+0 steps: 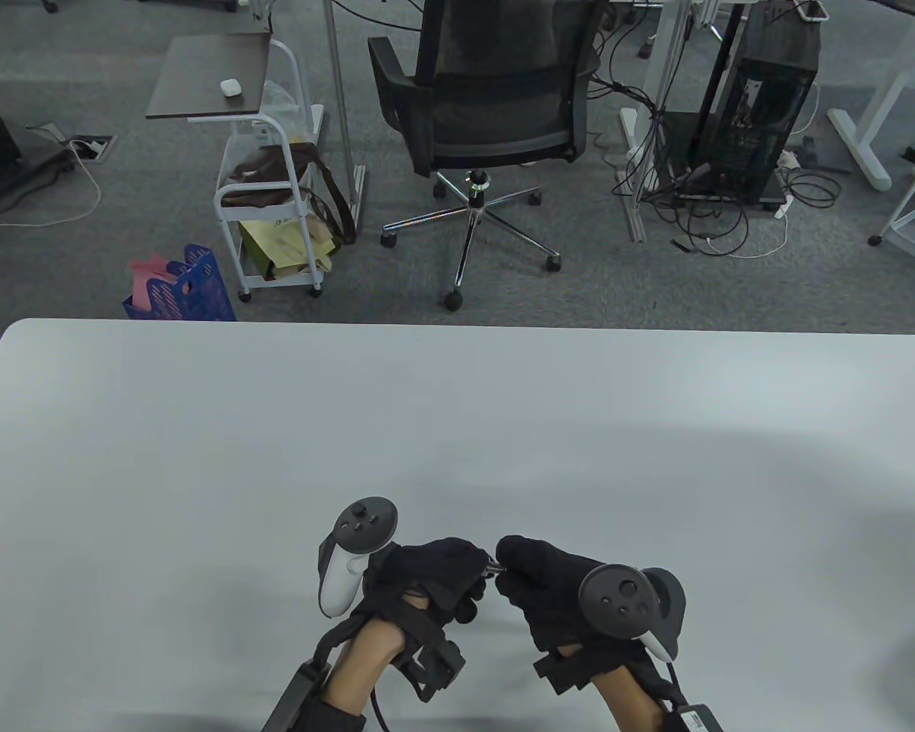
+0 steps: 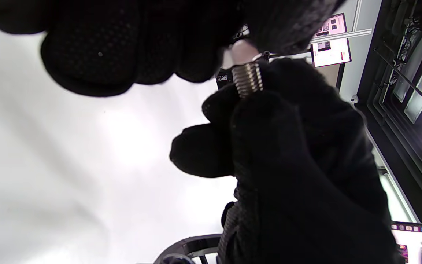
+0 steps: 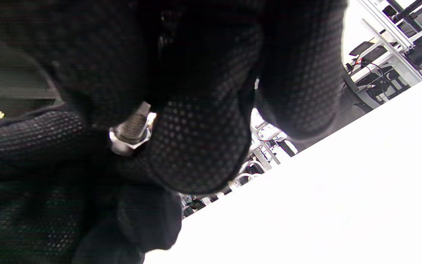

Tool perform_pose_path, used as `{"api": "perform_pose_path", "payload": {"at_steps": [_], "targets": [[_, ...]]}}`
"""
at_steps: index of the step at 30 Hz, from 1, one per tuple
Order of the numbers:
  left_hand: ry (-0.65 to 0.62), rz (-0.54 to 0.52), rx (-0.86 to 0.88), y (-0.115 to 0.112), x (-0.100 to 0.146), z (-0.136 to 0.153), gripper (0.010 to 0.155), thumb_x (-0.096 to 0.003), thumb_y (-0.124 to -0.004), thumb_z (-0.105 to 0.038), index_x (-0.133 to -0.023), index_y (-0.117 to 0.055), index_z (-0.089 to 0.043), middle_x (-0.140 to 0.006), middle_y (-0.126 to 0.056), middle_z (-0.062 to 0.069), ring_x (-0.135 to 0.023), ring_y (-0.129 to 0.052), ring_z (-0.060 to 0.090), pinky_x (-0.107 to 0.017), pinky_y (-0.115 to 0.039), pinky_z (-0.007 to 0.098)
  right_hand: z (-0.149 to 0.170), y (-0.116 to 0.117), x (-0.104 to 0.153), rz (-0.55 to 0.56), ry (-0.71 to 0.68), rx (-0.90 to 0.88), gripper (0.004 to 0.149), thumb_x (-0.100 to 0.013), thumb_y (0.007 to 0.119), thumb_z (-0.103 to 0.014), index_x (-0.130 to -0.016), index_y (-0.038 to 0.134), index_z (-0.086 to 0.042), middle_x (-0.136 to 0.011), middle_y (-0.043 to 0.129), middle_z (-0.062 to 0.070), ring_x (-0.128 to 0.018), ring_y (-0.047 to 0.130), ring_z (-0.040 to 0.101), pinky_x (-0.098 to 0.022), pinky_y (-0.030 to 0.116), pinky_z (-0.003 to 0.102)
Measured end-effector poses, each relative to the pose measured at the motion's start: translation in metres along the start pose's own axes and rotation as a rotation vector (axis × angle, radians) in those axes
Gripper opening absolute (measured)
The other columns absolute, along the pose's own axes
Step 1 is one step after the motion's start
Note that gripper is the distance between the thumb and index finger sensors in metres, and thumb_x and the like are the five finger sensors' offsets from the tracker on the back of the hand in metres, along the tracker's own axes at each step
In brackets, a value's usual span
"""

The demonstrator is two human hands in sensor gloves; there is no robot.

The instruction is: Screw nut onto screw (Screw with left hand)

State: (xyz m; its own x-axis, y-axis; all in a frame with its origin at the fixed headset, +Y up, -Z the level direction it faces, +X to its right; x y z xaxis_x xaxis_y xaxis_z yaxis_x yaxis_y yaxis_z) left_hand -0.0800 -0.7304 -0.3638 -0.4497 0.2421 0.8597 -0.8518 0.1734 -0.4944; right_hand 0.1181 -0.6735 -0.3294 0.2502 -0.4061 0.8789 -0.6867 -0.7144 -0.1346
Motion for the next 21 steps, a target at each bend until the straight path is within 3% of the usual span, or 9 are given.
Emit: {"api": "perform_pose_path", "payload": {"at_steps": [3,6,10,15,18,21], "targets": [[-0.019,0.035,-0.002,-0.0024,-0.0003,-0.0029,0.056,-0.0445,-0.074,-0.036,-0.089,-0.075,-0.003,-0.081,-0.083,0.028,-0.05,-0.092,0.045,-0.043,-0.071,0.059,0.0006,-0.0014,-0.0001,0.007,0.006,-0.011,0.046,-0.03,0.095,-0.037,-0.073,0.086,-0.023,-0.064,0.103,0.0,-0.031,0.117,0.006,-0.038,0.099,0.04],[-0.009,0.001,0.02,-0.0008,0.0011,0.0005,0.069,-0.0446,-0.071,-0.045,-0.098,-0.067,-0.002,-0.084,-0.08,0.03,-0.052,-0.091,0.045,-0.044,-0.07,0.06,0.0016,-0.0028,-0.0002,0.014,0.009,-0.016,0.046,-0.03,0.095,-0.037,-0.074,0.086,-0.023,-0.064,0.103,0.0,-0.031,0.116,0.006,-0.038,0.099,0.04],[0.0,0.003,0.009,-0.0004,-0.0007,0.0019,0.058,-0.0439,-0.073,-0.043,-0.083,-0.085,-0.001,-0.074,-0.09,0.031,-0.044,-0.094,0.047,-0.039,-0.072,0.061,-0.0002,-0.0019,0.0001,0.011,0.004,-0.001,0.047,-0.03,0.095,-0.037,-0.074,0.086,-0.023,-0.064,0.104,0.0,-0.031,0.117,0.006,-0.038,0.099,0.04],[-0.019,0.047,0.009,-0.0037,-0.0004,-0.0031,0.055,-0.0444,-0.074,-0.036,-0.088,-0.075,-0.004,-0.08,-0.083,0.027,-0.05,-0.092,0.044,-0.043,-0.071,0.059,-0.0006,-0.0033,0.0,0.013,0.002,-0.01,0.046,-0.03,0.095,-0.037,-0.073,0.087,-0.023,-0.064,0.104,0.0,-0.03,0.117,0.006,-0.038,0.099,0.04],[-0.002,0.024,0.025,-0.0027,0.0005,0.0018,0.068,-0.045,-0.071,-0.045,-0.098,-0.066,-0.003,-0.085,-0.079,0.029,-0.053,-0.091,0.045,-0.044,-0.07,0.059,-0.0005,-0.0038,-0.0001,0.014,0.002,-0.012,0.046,-0.03,0.095,-0.037,-0.073,0.086,-0.023,-0.064,0.104,0.0,-0.03,0.117,0.006,-0.038,0.099,0.04],[-0.003,0.01,0.019,-0.0025,-0.0011,0.0027,0.06,-0.044,-0.073,-0.043,-0.086,-0.082,-0.001,-0.076,-0.088,0.031,-0.046,-0.094,0.047,-0.04,-0.072,0.061,-0.0008,-0.0021,0.0,0.008,0.005,-0.008,0.046,-0.03,0.095,-0.037,-0.073,0.086,-0.023,-0.064,0.104,0.0,-0.031,0.117,0.006,-0.038,0.099,0.04]]}}
Point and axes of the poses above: the tracker on the back of each hand, its own z axis roughly to the little-finger side, its own x axis roughly from the fingertips to the wrist, y = z × x, the point moved 4 cm from there along -x, roughly from the wrist to the fingertips
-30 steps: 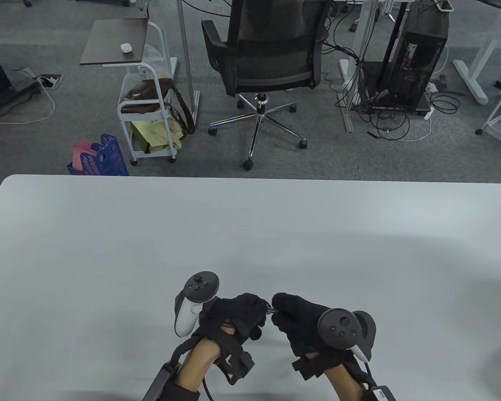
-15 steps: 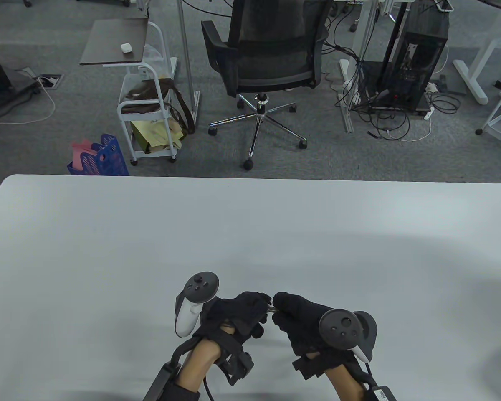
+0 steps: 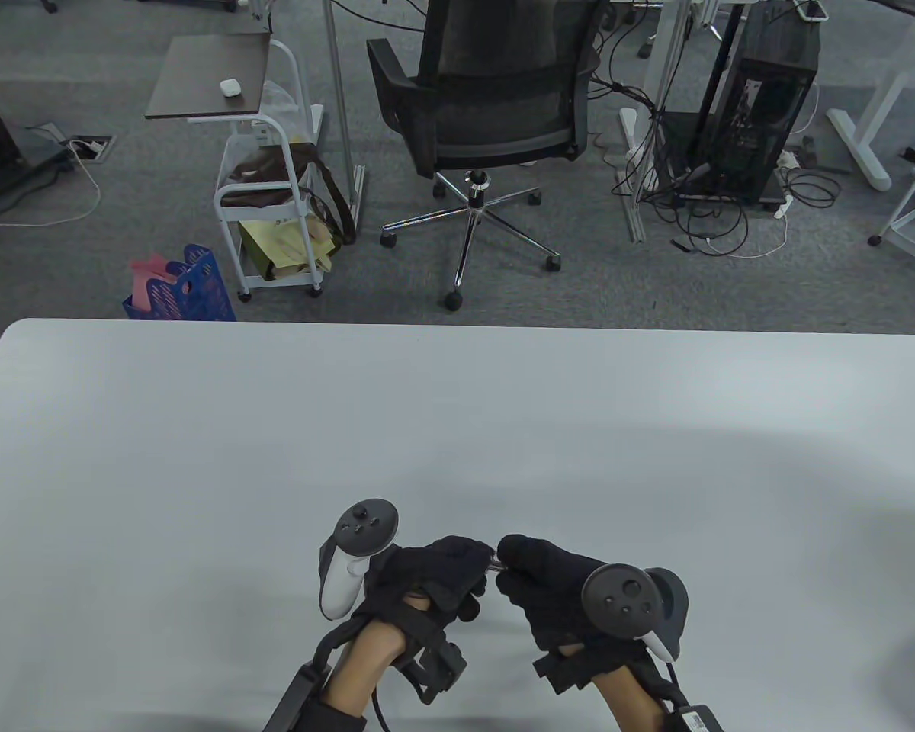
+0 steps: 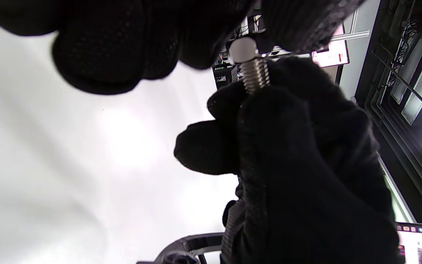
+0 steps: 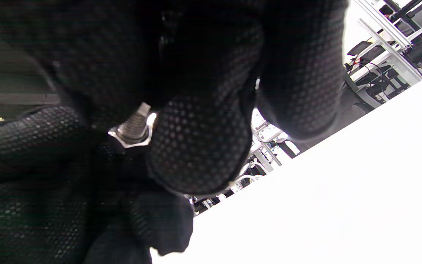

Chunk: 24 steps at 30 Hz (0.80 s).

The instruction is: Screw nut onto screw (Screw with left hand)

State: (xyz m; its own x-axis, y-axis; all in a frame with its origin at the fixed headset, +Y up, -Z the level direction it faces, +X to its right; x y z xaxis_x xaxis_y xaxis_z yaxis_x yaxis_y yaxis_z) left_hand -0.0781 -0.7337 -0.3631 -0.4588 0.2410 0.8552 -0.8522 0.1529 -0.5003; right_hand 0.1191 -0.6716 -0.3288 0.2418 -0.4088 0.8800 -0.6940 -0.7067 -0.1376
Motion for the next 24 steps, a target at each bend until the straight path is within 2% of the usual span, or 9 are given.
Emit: {"api": "perform_pose_path", "payload": {"at_steps": [3,6,9,10,12,15,21,22,24], "targets": [[-0.006,-0.002,-0.019,0.0001,0.0001,-0.0032,0.056,-0.0437,-0.074,-0.038,-0.084,-0.08,-0.001,-0.074,-0.088,0.029,-0.044,-0.094,0.045,-0.04,-0.072,0.06,0.0007,0.0013,0.0,-0.005,0.005,0.002,0.047,-0.03,0.094,-0.038,-0.074,0.086,-0.023,-0.064,0.104,0.0,-0.03,0.117,0.006,-0.038,0.099,0.04],[-0.009,0.039,-0.013,-0.0028,-0.0003,-0.0039,0.055,-0.0443,-0.074,-0.035,-0.089,-0.073,-0.003,-0.079,-0.083,0.028,-0.049,-0.092,0.043,-0.042,-0.071,0.059,0.0009,0.0015,0.0,-0.013,0.01,0.002,0.047,-0.03,0.094,-0.037,-0.074,0.086,-0.022,-0.063,0.104,0.001,-0.03,0.117,0.006,-0.038,0.099,0.04],[0.013,0.041,0.0,-0.0035,0.0005,0.0017,0.068,-0.0452,-0.071,-0.044,-0.099,-0.064,-0.003,-0.085,-0.078,0.029,-0.052,-0.091,0.044,-0.044,-0.07,0.059,-0.0005,-0.0007,0.0,-0.001,0.001,0.01,0.047,-0.03,0.095,-0.037,-0.074,0.086,-0.022,-0.063,0.104,0.0,-0.03,0.117,0.006,-0.038,0.099,0.04],[0.02,0.012,0.001,-0.0022,0.0004,0.0031,0.069,-0.0446,-0.071,-0.046,-0.098,-0.066,-0.002,-0.084,-0.079,0.031,-0.051,-0.091,0.045,-0.043,-0.07,0.06,-0.0007,-0.0005,0.0,-0.002,0.0,0.007,0.047,-0.03,0.095,-0.037,-0.074,0.086,-0.022,-0.063,0.104,-0.001,-0.03,0.117,0.006,-0.038,0.099,0.04],[0.016,-0.007,-0.017,-0.0009,-0.0011,0.002,0.061,-0.0438,-0.072,-0.044,-0.087,-0.081,-0.001,-0.076,-0.087,0.031,-0.045,-0.094,0.047,-0.04,-0.072,0.06,-0.0005,0.0011,-0.0001,-0.004,0.005,0.01,0.047,-0.03,0.095,-0.037,-0.074,0.086,-0.022,-0.063,0.104,0.0,-0.03,0.117,0.006,-0.038,0.099,0.04],[0.02,-0.005,-0.036,-0.0014,-0.0007,0.0,0.056,-0.0437,-0.074,-0.039,-0.084,-0.082,0.0,-0.073,-0.089,0.03,-0.043,-0.094,0.046,-0.038,-0.072,0.06,-0.0003,0.0034,0.0001,-0.022,0.002,0.027,0.048,-0.03,0.094,-0.038,-0.075,0.086,-0.022,-0.063,0.104,0.0,-0.03,0.117,0.006,-0.038,0.098,0.04],[0.016,0.051,-0.011,-0.0032,-0.0001,0.0004,0.06,-0.0449,-0.073,-0.038,-0.093,-0.07,-0.003,-0.083,-0.08,0.029,-0.051,-0.091,0.044,-0.043,-0.071,0.059,-0.0024,0.0038,-0.0003,-0.031,-0.002,0.024,0.047,-0.03,0.095,-0.037,-0.073,0.086,-0.022,-0.064,0.103,0.001,-0.03,0.116,0.006,-0.038,0.098,0.041],[0.021,0.037,0.002,-0.0021,0.001,0.0019,0.068,-0.0448,-0.071,-0.043,-0.099,-0.064,-0.003,-0.085,-0.078,0.029,-0.052,-0.091,0.044,-0.044,-0.07,0.059,-0.0025,0.004,-0.0005,-0.034,-0.006,0.026,0.047,-0.03,0.095,-0.037,-0.073,0.086,-0.022,-0.064,0.103,0.001,-0.03,0.116,0.006,-0.038,0.098,0.041],[0.023,-0.023,-0.009,0.0016,0.0011,0.0031,0.069,-0.0437,-0.071,-0.047,-0.096,-0.071,-0.002,-0.082,-0.082,0.032,-0.049,-0.092,0.046,-0.042,-0.071,0.06,-0.0026,0.0046,-0.0003,-0.035,-0.005,0.025,0.047,-0.03,0.095,-0.037,-0.073,0.086,-0.022,-0.064,0.103,0.001,-0.03,0.116,0.006,-0.038,0.098,0.041]]}}
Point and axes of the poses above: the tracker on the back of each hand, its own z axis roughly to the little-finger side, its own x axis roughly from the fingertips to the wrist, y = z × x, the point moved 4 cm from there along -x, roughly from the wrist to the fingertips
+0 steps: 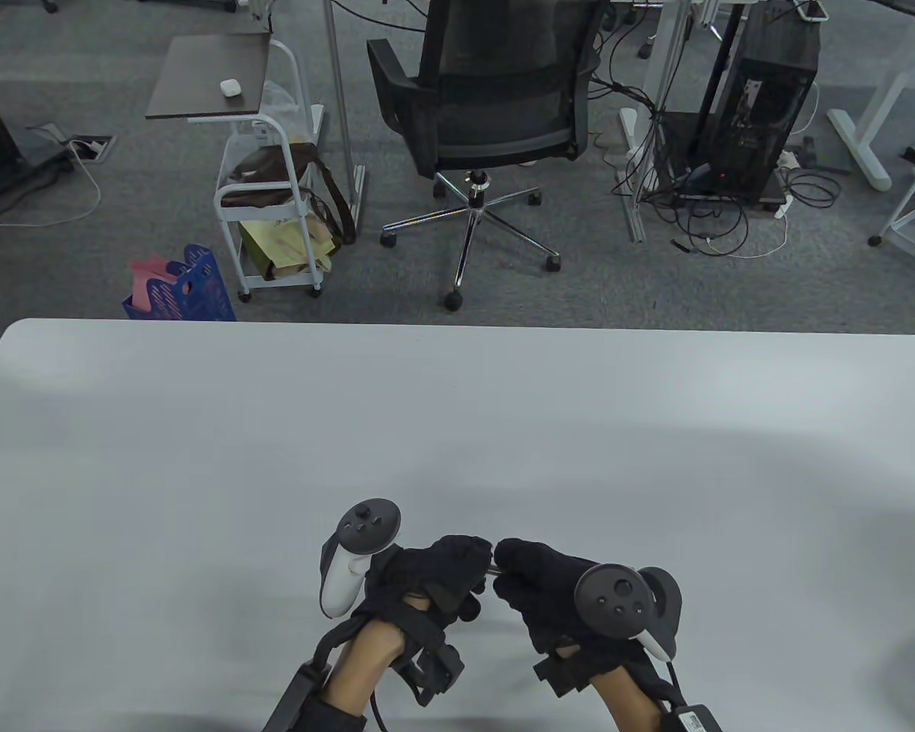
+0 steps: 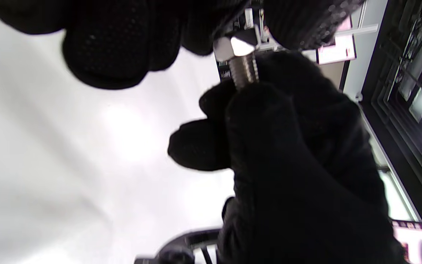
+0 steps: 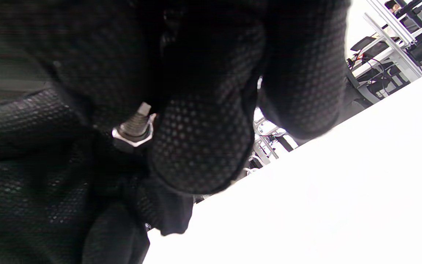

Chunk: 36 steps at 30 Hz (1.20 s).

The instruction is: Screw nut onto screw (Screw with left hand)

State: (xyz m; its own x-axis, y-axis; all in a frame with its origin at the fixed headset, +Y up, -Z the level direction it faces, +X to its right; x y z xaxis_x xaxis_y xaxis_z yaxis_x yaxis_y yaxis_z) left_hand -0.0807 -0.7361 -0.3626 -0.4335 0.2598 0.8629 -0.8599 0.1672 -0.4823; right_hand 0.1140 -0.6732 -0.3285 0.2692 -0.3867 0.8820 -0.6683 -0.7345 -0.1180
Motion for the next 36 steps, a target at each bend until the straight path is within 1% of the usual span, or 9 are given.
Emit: {"api": "perform_pose_path", "payload": {"at_steps": [2,4,8,11,16,20,23,28,36], "targets": [[0.007,-0.001,-0.005,0.0,-0.001,0.0,0.059,-0.0436,-0.073,-0.042,-0.085,-0.083,-0.001,-0.075,-0.088,0.031,-0.044,-0.094,0.047,-0.039,-0.072,0.061,0.0,0.001,0.0,-0.003,-0.001,0.007,0.047,-0.03,0.095,-0.037,-0.073,0.086,-0.023,-0.064,0.103,0.001,-0.03,0.116,0.006,-0.038,0.098,0.041],[0.005,0.01,-0.023,0.0,-0.001,-0.002,0.056,-0.0438,-0.074,-0.04,-0.083,-0.082,-0.001,-0.074,-0.088,0.03,-0.043,-0.094,0.046,-0.039,-0.072,0.061,0.0,0.001,0.0,-0.003,-0.003,0.007,0.047,-0.03,0.095,-0.037,-0.074,0.086,-0.022,-0.064,0.103,0.001,-0.03,0.116,0.006,-0.038,0.098,0.041],[-0.027,0.046,-0.009,-0.003,-0.001,-0.006,0.055,-0.0443,-0.074,-0.035,-0.089,-0.074,-0.003,-0.08,-0.083,0.028,-0.048,-0.092,0.044,-0.041,-0.071,0.059,0.0,-0.001,0.0,0.007,-0.003,0.0,0.047,-0.03,0.094,-0.037,-0.074,0.086,-0.023,-0.064,0.103,0.001,-0.03,0.116,0.006,-0.038,0.098,0.041],[-0.009,0.008,-0.002,-0.001,-0.001,-0.002,0.069,-0.0444,-0.071,-0.044,-0.098,-0.067,-0.001,-0.083,-0.08,0.031,-0.05,-0.092,0.045,-0.042,-0.071,0.06,0.001,-0.002,0.0,0.017,-0.002,-0.001,0.047,-0.03,0.094,-0.037,-0.074,0.086,-0.023,-0.064,0.103,0.001,-0.031,0.116,0.006,-0.038,0.098,0.041],[-0.001,0.013,-0.022,-0.002,-0.002,-0.002,0.057,-0.0438,-0.074,-0.039,-0.083,-0.084,0.0,-0.072,-0.089,0.031,-0.042,-0.094,0.046,-0.038,-0.072,0.061,0.002,0.001,0.0,0.003,0.001,0.01,0.047,-0.03,0.094,-0.037,-0.074,0.086,-0.023,-0.064,0.103,0.001,-0.03,0.116,0.006,-0.038,0.098,0.041],[-0.024,0.059,-0.018,-0.005,-0.002,-0.006,0.056,-0.0447,-0.073,-0.035,-0.09,-0.073,-0.002,-0.08,-0.082,0.028,-0.049,-0.092,0.044,-0.042,-0.071,0.059,0.002,0.001,0.0,0.001,0.008,-0.008,0.047,-0.03,0.094,-0.037,-0.074,0.086,-0.023,-0.064,0.103,0.001,-0.031,0.116,0.006,-0.038,0.098,0.041],[-0.011,0.019,-0.003,-0.003,0.001,-0.003,0.07,-0.0445,-0.071,-0.045,-0.1,-0.063,-0.003,-0.084,-0.078,0.03,-0.051,-0.091,0.044,-0.043,-0.071,0.059,0.004,0.0,0.0,0.009,0.019,-0.034,0.047,-0.03,0.094,-0.037,-0.074,0.086,-0.023,-0.064,0.103,0.0,-0.031,0.116,0.006,-0.038,0.098,0.041],[0.009,0.012,-0.027,-0.002,-0.001,-0.001,0.056,-0.044,-0.073,-0.039,-0.083,-0.083,0.0,-0.072,-0.089,0.031,-0.041,-0.095,0.046,-0.037,-0.073,0.06,0.006,0.003,0.001,-0.002,0.015,-0.003,0.047,-0.03,0.094,-0.038,-0.074,0.086,-0.023,-0.064,0.103,0.0,-0.031,0.116,0.006,-0.038,0.098,0.041],[-0.002,0.092,0.006,-0.006,-0.001,-0.003,0.061,-0.0453,-0.071,-0.038,-0.095,-0.067,-0.004,-0.083,-0.079,0.028,-0.05,-0.092,0.042,-0.042,-0.071,0.058,0.006,0.003,0.0,-0.025,0.027,-0.01,0.048,-0.03,0.094,-0.037,-0.074,0.085,-0.022,-0.064,0.102,0.001,-0.031,0.116,0.007,-0.038,0.098,0.042]]}}
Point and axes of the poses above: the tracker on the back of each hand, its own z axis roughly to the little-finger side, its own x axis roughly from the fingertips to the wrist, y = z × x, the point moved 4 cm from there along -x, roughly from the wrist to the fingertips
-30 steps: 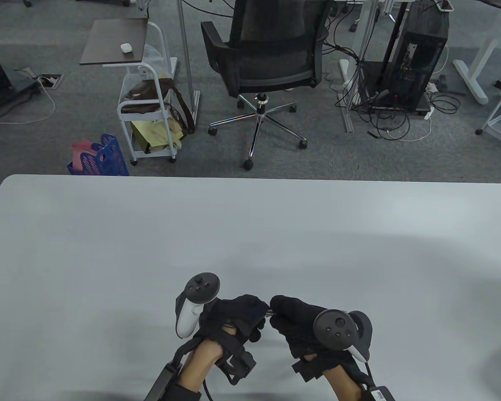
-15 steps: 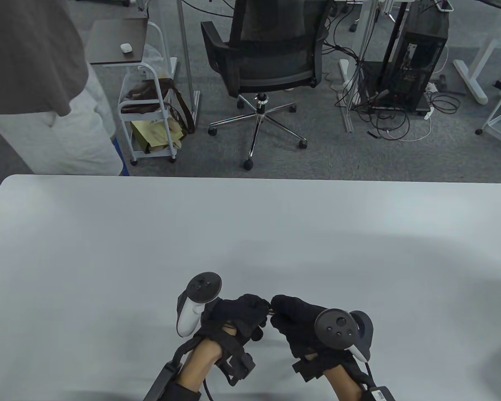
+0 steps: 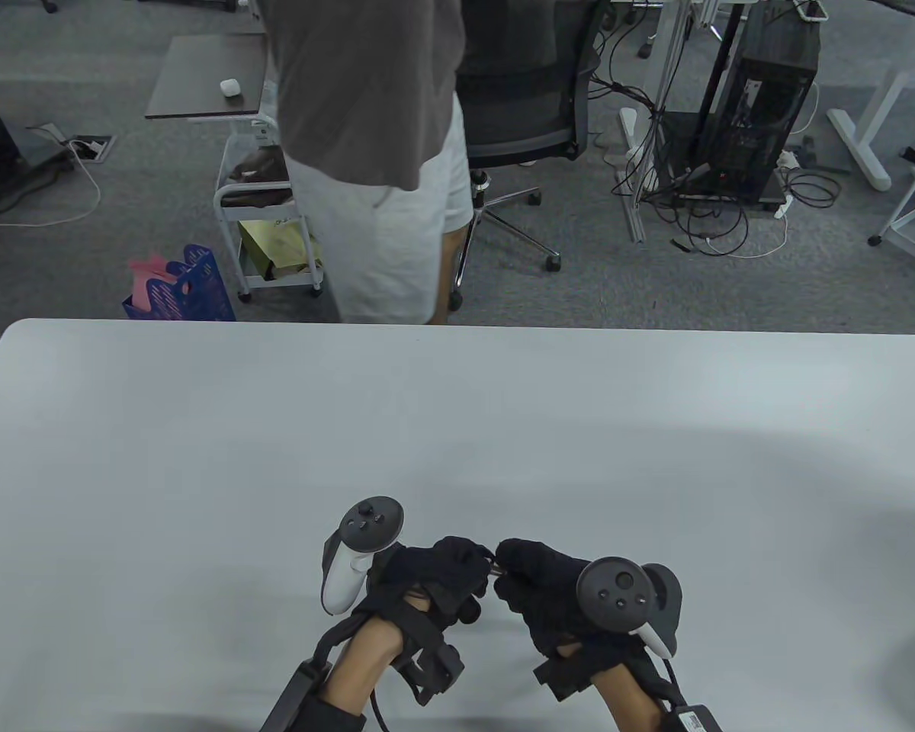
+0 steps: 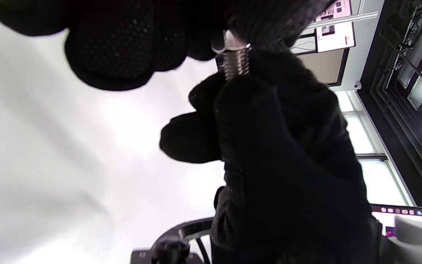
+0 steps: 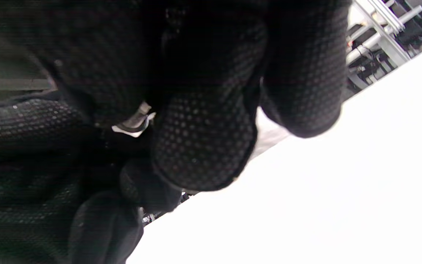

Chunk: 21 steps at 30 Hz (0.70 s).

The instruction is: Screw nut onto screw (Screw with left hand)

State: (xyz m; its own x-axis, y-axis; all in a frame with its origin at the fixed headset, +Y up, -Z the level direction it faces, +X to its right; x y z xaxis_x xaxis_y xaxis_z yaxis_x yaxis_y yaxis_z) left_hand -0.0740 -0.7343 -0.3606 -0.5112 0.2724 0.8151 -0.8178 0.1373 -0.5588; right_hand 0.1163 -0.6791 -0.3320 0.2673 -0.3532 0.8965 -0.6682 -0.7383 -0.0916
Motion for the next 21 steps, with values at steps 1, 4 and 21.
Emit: {"api": "perform_pose_path", "payload": {"at_steps": [1,4,21], "targets": [[0.008,-0.004,0.008,0.0,0.0008,0.0019,0.068,-0.0453,-0.07,-0.043,-0.1,-0.061,-0.003,-0.086,-0.076,0.029,-0.052,-0.091,0.043,-0.044,-0.071,0.058,-0.0009,-0.0003,-0.0002,0.001,-0.008,0.008,0.047,-0.03,0.094,-0.037,-0.074,0.085,-0.022,-0.064,0.102,0.001,-0.031,0.116,0.007,-0.039,0.098,0.041],[0.01,-0.097,-0.015,0.0056,0.0018,0.0025,0.064,-0.0437,-0.072,-0.045,-0.091,-0.077,-0.001,-0.077,-0.086,0.031,-0.044,-0.094,0.045,-0.038,-0.073,0.059,-0.0018,0.0014,0.0,0.001,-0.011,0.005,0.047,-0.03,0.094,-0.037,-0.074,0.085,-0.022,-0.064,0.103,0.001,-0.031,0.116,0.006,-0.039,0.098,0.041],[-0.02,-0.044,-0.027,0.0028,0.0007,-0.0045,0.056,-0.0448,-0.073,-0.035,-0.09,-0.074,-0.002,-0.08,-0.082,0.029,-0.047,-0.093,0.044,-0.041,-0.072,0.059,-0.002,-0.002,0.0007,0.023,-0.02,0.016,0.047,-0.03,0.094,-0.037,-0.074,0.085,-0.023,-0.064,0.103,0.0,-0.031,0.116,0.006,-0.039,0.098,0.041]]}}
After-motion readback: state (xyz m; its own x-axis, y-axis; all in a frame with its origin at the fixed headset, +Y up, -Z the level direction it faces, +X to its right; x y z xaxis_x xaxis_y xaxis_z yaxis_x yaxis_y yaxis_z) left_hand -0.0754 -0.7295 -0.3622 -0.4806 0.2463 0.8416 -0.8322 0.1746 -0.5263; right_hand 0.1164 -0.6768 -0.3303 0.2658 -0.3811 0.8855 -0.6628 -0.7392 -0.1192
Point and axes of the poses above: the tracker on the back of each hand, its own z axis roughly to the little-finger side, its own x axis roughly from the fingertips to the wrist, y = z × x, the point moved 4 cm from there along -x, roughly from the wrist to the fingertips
